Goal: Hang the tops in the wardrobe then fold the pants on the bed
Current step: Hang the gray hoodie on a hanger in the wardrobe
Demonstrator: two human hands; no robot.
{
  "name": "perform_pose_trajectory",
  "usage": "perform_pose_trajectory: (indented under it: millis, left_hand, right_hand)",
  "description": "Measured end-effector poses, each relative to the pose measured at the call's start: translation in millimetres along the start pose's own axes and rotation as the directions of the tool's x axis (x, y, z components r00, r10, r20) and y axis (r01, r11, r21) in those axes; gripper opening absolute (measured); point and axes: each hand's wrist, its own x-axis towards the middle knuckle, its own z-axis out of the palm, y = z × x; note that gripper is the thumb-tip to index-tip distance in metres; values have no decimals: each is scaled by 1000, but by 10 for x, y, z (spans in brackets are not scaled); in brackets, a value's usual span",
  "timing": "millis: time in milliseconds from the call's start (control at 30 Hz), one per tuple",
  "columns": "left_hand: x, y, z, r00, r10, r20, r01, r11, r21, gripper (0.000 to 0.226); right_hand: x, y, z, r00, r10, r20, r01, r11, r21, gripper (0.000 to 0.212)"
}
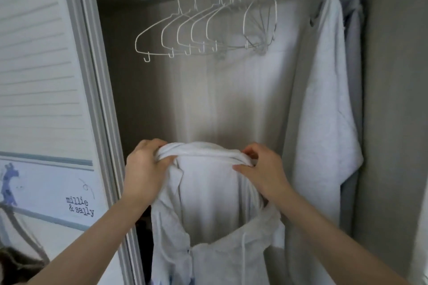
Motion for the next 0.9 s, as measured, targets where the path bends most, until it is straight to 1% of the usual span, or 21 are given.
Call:
perform_pose_trajectory:
  millis: [67, 133, 167, 200, 233, 300, 367, 400, 467, 533, 600, 633, 667, 733, 800, 867, 900]
  left_hand:
    - [195, 34, 76, 986, -148, 80, 162, 962, -220, 22]
    - [395, 85, 144, 951, -234, 202, 296, 875, -382, 25]
    - [504, 118, 167, 935, -246, 254, 336, 842, -423, 26]
    - [592, 148, 180, 924, -251, 288, 360, 823, -438, 27]
    - [684, 186, 188, 921, -244, 304, 363, 819, -444, 27]
    - [832, 245, 219, 942, -189, 277, 294, 864, -409, 25]
    - [923, 311, 242, 967, -87, 239, 168, 924, -343, 22]
    - [967, 339, 255, 972, -49, 231, 124, 937, -326, 20]
    - [1050, 360, 283, 974, -22, 224, 92, 948, -304, 17]
    - [1131, 361, 303, 977, -14, 213, 75, 957, -282, 15]
    - [1197, 339, 318, 979, 17, 204, 38, 964, -264, 15]
    - [1225, 324, 320, 977, 28, 213, 28, 966, -256, 16]
    - [1257, 319, 323, 971, 31, 236, 28, 969, -244, 16]
    - [1346, 303, 335, 940, 27, 339, 40, 981, -189, 17]
    - [1378, 285, 314, 865, 64, 498, 14, 988, -151, 17]
    - [1361, 263, 319, 765, 114, 634, -33, 990, -139, 14]
    - [1336, 252, 322, 727, 115, 677, -34, 991, -131, 14]
  right_hand:
    - [50, -16, -26, 994, 23, 108, -17, 998, -62, 28]
    - [162, -51, -111, 973, 71, 220, -45, 992, -121, 25]
    - [257, -88, -185, 968, 96, 232, -66, 989, -134, 24]
    - [352, -139, -271, 973, 108, 206, -83, 989, -126, 20]
    - [467, -212, -383, 984, 104, 144, -90, 990, -106, 14]
    - [699, -388, -639, 996, 84, -23, -85, 996, -40, 8]
    - [931, -583, -907, 980, 50, -191, -54, 998, -15, 6]
    - [1053, -682, -1032, 964, 33, -263, -38, 999, -14, 5]
    - [1276, -868, -1236, 930, 24, -367, -26, 1000, 1, 7]
    - [1548, -1031, -1393, 905, 36, -425, -28, 999, 27, 18]
    - [1867, -1189, -1499, 897, 61, -438, -50, 998, 37, 27]
    - [2024, -1247, -1534, 901, 74, -426, -69, 997, 28, 26]
    - [2179, -1287, -1561, 906, 84, -415, -88, 996, 8, 27]
    - [2467, -1314, -1579, 909, 127, -398, -143, 990, -12, 42]
    - [2668, -1299, -1561, 921, 176, -348, -201, 979, -38, 50]
    - [2818, -1238, -1555, 934, 263, -241, -283, 958, -49, 52]
    - [2869, -1199, -1553, 929, 327, -174, -335, 942, -14, 51]
